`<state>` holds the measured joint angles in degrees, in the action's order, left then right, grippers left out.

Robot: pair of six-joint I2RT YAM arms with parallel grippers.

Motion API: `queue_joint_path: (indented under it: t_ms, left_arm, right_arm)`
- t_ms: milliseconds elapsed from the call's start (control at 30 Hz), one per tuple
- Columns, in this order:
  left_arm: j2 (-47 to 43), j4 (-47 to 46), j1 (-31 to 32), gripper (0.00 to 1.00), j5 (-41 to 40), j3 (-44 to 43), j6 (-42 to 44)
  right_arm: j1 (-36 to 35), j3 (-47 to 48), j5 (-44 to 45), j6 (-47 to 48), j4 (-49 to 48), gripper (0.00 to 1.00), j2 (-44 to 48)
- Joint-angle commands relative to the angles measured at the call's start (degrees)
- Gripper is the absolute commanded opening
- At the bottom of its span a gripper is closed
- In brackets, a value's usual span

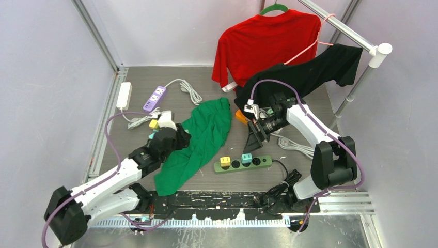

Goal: Pull the plug off the socket
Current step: Place the plug at the center of the board.

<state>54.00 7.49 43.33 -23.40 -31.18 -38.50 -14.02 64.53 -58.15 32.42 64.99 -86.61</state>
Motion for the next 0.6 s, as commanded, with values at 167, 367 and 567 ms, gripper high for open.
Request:
queue_joint_path:
  t_ms: [167, 367, 567]
  left_arm:
    - [-6.96, -1.74, -20.4, 0.0, 17.17, 4.43, -1.44]
    - [-5.4, -1.92, -31.44, 0.0, 24.13, 4.46, -3.87]
    - [-4.35, -2.9, -41.27, 0.0, 27.52, 5.34, -8.26]
  right_arm:
    - [-0.16, 1.76, -0.56, 0.21, 0.05, 1.0, 0.56]
    - [-0.19, 1.72, -0.3, 0.19, -0.1, 1.0, 0.48]
    - [-0.14, 1.65, -0.1, 0.1, -0.13, 1.0, 0.48]
